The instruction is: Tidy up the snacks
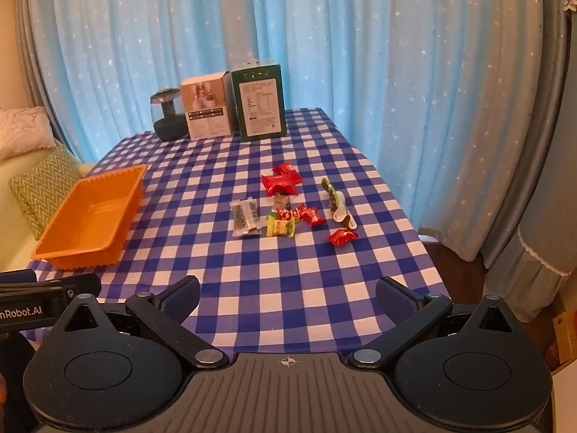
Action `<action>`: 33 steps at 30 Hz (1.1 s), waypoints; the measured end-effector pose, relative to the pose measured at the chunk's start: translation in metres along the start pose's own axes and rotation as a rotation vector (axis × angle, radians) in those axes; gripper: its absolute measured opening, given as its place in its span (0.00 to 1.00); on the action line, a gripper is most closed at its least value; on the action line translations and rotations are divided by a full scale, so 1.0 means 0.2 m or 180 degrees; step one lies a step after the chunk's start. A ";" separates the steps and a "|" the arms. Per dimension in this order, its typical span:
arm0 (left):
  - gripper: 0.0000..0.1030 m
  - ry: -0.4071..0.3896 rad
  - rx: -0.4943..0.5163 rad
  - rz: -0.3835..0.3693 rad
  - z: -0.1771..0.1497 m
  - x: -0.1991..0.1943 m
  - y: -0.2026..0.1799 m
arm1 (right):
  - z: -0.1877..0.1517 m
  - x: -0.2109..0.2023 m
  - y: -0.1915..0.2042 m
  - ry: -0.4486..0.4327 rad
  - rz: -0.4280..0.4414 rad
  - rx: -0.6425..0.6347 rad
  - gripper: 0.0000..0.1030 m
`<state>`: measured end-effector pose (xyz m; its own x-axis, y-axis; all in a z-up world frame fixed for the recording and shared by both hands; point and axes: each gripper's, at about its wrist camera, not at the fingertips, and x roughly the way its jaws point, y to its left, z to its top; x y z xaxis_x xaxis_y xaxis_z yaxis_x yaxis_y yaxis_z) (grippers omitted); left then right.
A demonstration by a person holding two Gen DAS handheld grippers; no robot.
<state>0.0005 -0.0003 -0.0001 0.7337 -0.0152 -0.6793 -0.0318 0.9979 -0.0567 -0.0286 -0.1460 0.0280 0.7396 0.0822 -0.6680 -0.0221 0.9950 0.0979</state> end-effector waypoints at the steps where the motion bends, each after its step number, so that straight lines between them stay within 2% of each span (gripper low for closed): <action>1: 1.00 0.0004 -0.0002 -0.0017 0.00 0.00 0.00 | 0.00 0.00 0.00 0.0004 0.0008 0.0007 1.00; 2: 1.00 0.0046 -0.0098 -0.0057 0.01 0.00 0.01 | 0.00 0.00 0.00 0.0014 0.0021 0.0020 1.00; 33: 1.00 -0.0014 -0.0067 -0.0084 0.01 -0.01 -0.01 | 0.00 0.01 -0.01 0.0008 -0.0018 -0.0010 1.00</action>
<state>-0.0005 -0.0026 0.0027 0.7374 -0.0410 -0.6742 -0.0266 0.9956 -0.0897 -0.0269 -0.1471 0.0270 0.7380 0.0766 -0.6705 -0.0199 0.9956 0.0918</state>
